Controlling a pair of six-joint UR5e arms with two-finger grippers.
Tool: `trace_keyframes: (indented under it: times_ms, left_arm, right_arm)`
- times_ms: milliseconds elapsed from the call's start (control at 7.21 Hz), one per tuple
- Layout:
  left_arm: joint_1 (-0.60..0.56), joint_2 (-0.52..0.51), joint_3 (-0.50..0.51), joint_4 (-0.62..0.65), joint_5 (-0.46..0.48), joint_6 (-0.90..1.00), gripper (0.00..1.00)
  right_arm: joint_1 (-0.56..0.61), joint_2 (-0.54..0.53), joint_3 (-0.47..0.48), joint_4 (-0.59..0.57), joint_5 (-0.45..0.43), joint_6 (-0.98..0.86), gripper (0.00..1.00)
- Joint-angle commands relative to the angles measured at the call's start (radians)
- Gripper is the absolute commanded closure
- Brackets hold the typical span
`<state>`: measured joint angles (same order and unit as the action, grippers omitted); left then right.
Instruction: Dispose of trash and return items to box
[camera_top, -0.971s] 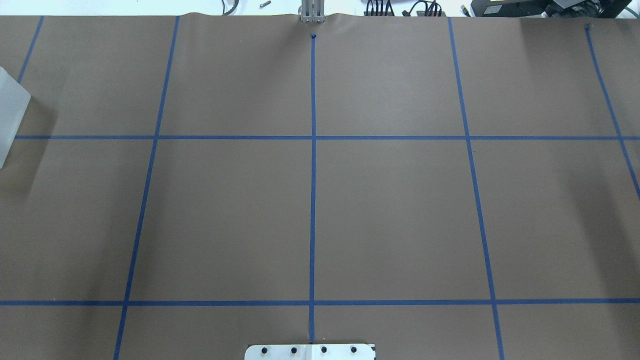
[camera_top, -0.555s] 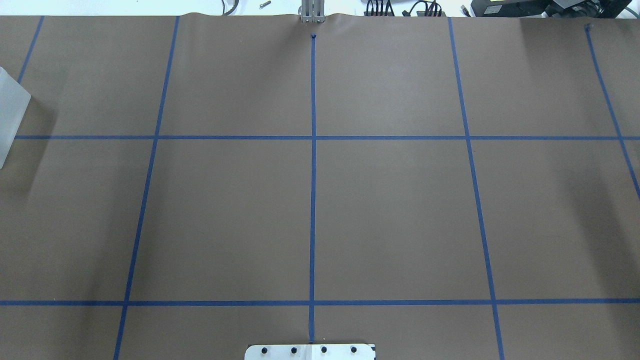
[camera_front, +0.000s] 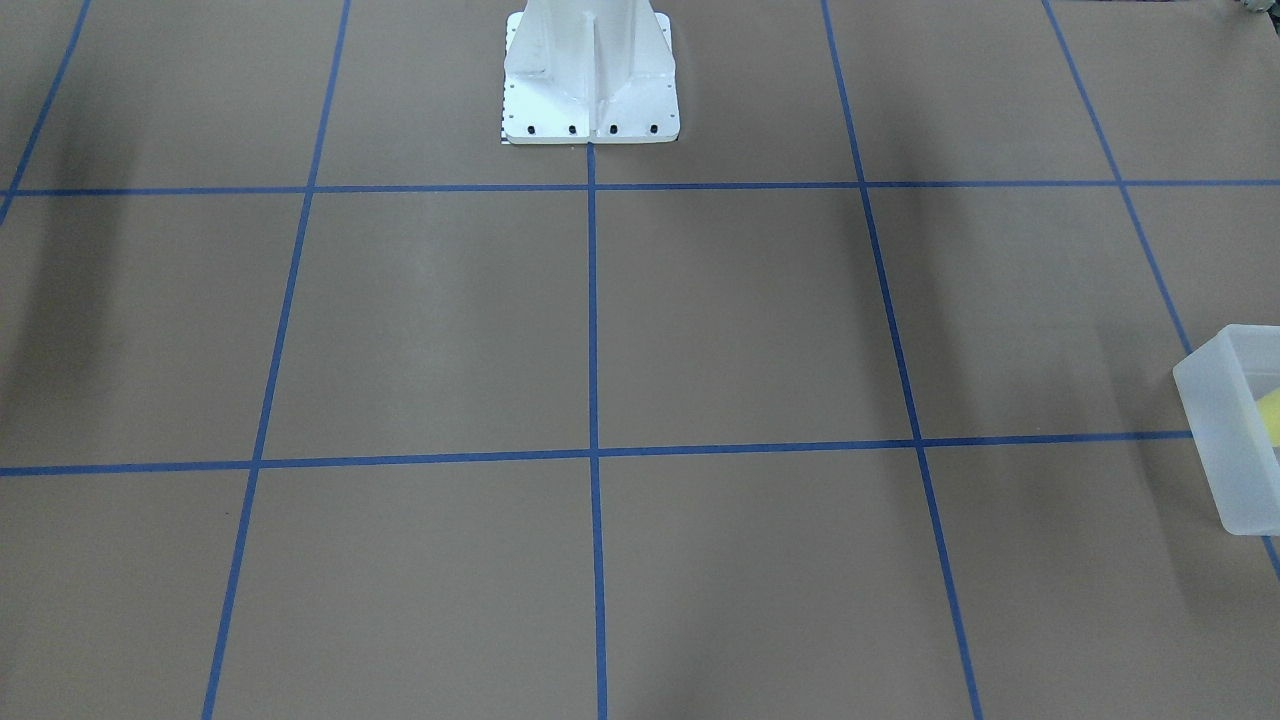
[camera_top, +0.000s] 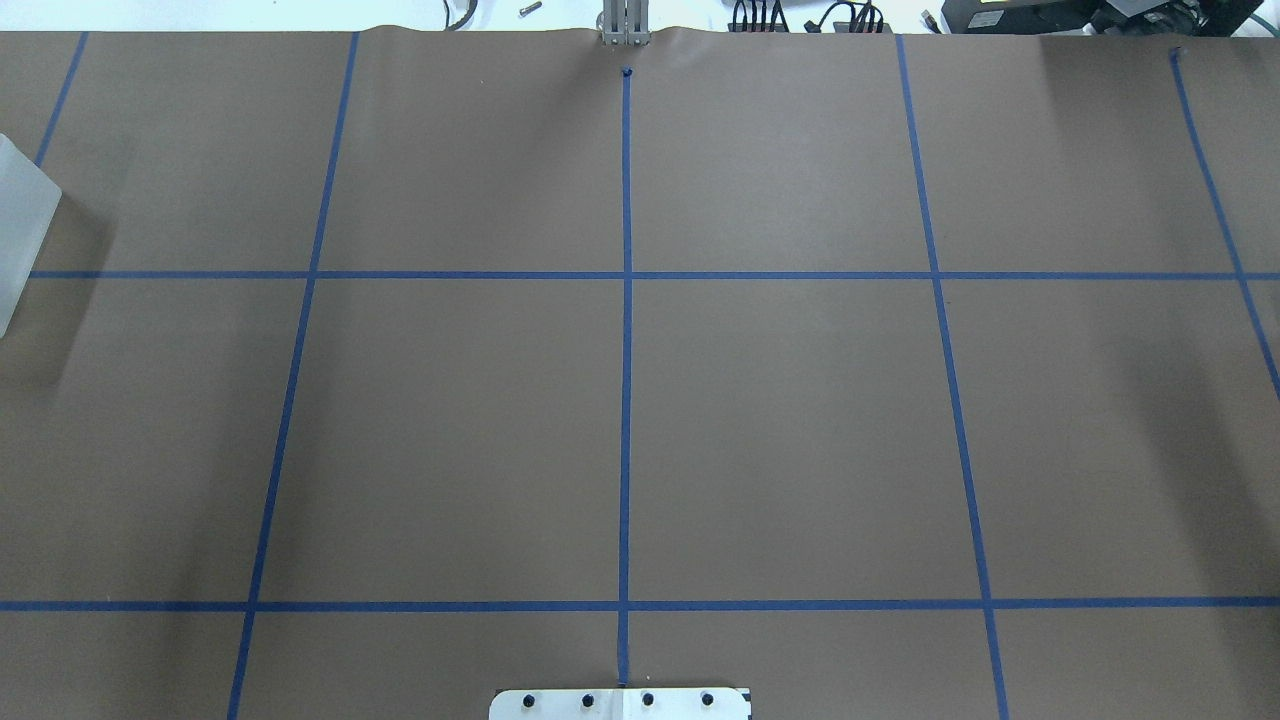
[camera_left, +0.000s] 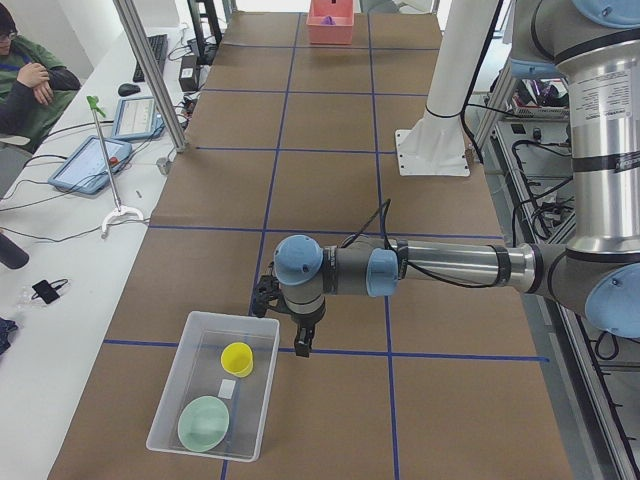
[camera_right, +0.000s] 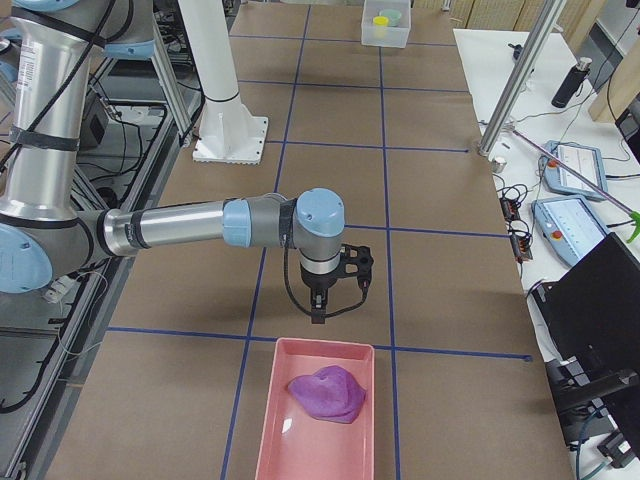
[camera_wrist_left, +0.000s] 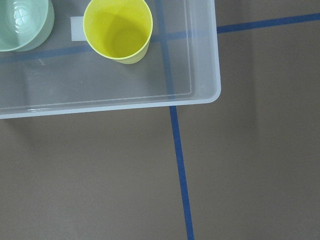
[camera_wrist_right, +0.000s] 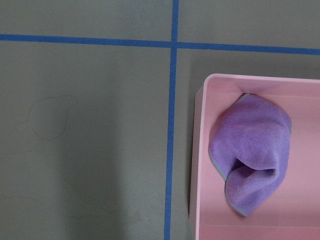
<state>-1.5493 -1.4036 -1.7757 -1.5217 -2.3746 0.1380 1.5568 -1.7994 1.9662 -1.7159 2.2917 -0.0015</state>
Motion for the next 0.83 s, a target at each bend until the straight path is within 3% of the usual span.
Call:
trace_keyframes:
  times_ms: [0, 694]
  left_arm:
    - [0.000, 0.002, 0.001, 0.000, 0.000, 0.000, 0.01]
    - [0.000, -0.002, 0.002, 0.000, 0.000, 0.000, 0.01]
  right_arm:
    - [-0.006, 0.000, 0.003, 0.001, 0.000, 0.000, 0.00]
    - [-0.014, 0.000, 0.017, 0.001, 0.000, 0.000, 0.00]
